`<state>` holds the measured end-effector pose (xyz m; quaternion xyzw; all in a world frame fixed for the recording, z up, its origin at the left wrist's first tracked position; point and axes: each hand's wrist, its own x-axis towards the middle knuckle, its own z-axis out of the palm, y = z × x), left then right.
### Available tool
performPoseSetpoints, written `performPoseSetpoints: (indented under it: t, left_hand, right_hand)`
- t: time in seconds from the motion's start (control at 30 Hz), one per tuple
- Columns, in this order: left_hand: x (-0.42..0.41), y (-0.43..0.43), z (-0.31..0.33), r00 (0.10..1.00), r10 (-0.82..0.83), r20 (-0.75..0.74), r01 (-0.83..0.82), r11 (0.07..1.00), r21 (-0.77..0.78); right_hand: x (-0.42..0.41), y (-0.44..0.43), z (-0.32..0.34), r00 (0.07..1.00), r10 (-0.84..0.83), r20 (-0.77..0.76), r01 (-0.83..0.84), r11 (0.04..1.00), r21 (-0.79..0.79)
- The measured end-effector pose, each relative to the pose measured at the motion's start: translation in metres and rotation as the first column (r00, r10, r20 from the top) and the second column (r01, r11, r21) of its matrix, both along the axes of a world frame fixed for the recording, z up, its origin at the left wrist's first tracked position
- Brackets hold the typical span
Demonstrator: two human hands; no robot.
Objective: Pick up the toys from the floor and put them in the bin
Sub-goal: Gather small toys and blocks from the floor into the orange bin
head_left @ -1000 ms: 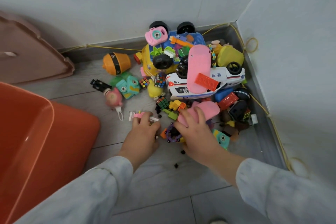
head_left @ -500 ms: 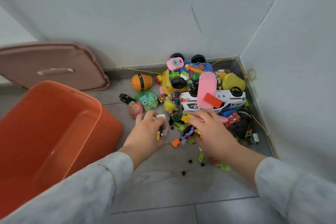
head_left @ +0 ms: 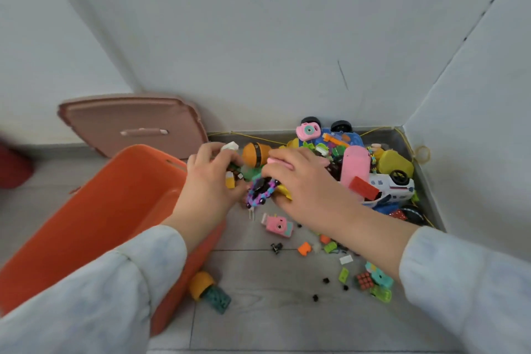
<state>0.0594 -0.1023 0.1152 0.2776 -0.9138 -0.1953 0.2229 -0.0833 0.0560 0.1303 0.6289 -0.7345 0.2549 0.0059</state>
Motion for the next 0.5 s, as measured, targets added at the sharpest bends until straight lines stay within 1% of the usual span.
performPoseSetpoints:
  t: [0.07,0.13,0.2,0.3,0.37,0.43,0.5]
  left_hand:
    - [0.019,-0.015,0.011,0.998,0.053,-0.035,-0.053,0.999,-0.001]
    - [0.045,-0.032,0.018,0.991,0.129,-0.031,-0.13,0.991,-0.025]
    - [0.074,-0.048,0.019,0.975,0.222,0.009,-0.222,0.975,-0.029]
    - [0.123,-0.064,0.012,0.927,0.366,0.077,-0.369,0.929,0.026]
    - [0.151,-0.066,0.005,0.892,0.425,0.153,-0.436,0.899,0.047]
    - [0.176,-0.065,-0.002,0.846,0.477,0.236,-0.5,0.865,0.046]
    - [0.194,-0.064,-0.01,0.803,0.525,0.282,-0.558,0.828,0.048]
  right_hand:
    - [0.012,-0.024,0.008,0.998,0.051,-0.029,-0.051,0.998,-0.028]
    - [0.027,-0.054,0.016,0.991,0.123,-0.057,-0.125,0.991,-0.043]
    - [0.044,-0.086,0.021,0.975,0.212,-0.07,-0.215,0.975,-0.049]
    - [0.076,-0.132,0.022,0.945,0.321,-0.063,-0.323,0.946,-0.028]
    - [0.096,-0.156,0.017,0.922,0.384,-0.055,-0.383,0.923,0.025]
    - [0.116,-0.175,0.007,0.897,0.438,-0.06,-0.429,0.896,0.117]
    - [0.13,-0.187,-0.005,0.87,0.482,-0.104,-0.456,0.866,0.206]
